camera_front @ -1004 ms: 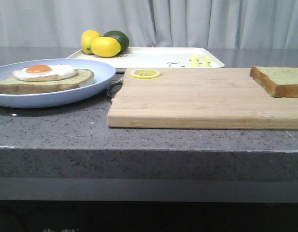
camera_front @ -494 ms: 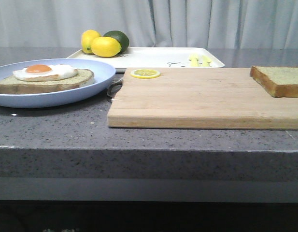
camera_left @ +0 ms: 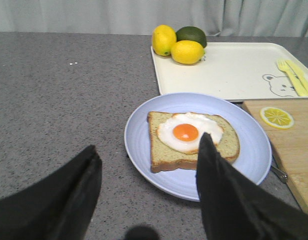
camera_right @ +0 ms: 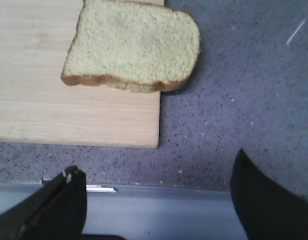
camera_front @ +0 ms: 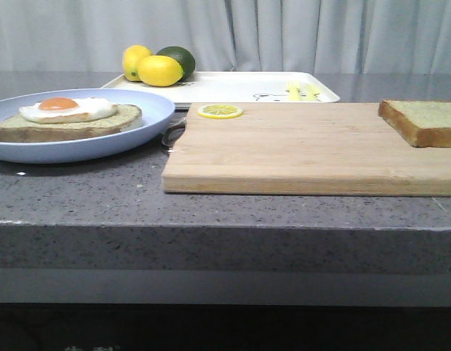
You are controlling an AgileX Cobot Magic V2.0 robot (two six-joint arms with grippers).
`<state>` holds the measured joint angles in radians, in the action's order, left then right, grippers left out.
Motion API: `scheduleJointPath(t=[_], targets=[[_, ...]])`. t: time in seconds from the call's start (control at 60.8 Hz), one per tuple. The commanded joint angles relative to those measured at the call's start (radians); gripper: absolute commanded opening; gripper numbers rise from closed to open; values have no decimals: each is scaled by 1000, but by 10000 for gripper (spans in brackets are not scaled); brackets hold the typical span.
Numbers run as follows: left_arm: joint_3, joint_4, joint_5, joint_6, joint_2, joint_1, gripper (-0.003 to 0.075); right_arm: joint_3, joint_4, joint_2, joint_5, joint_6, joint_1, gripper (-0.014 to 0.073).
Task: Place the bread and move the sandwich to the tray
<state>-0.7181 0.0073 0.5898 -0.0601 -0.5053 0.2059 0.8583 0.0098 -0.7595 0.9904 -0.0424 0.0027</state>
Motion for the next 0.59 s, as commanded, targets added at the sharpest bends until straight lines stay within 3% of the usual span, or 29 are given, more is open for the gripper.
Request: scheduleJointPath(t=[0.0, 0.049, 0.066, 0.329, 0.428, 0.576], targets=[[-30, 3, -60, 21, -13, 46, 410, 80, 1, -59, 28, 9, -6, 599], [-30, 3, -53, 21, -13, 64, 410, 104, 1, -98, 69, 9, -6, 599], [-30, 5, -49, 21, -13, 70, 410, 117, 3, -110, 80, 9, -6, 549], [-30, 13, -26, 21, -13, 130, 410, 255, 15, -284, 221, 89, -46, 549], [-30, 15, -24, 21, -13, 132, 410, 284, 71, -321, 233, 138, -134, 549], [-30, 18, -24, 21, -13, 132, 410, 287, 310, -373, 236, 278, -346, 549]])
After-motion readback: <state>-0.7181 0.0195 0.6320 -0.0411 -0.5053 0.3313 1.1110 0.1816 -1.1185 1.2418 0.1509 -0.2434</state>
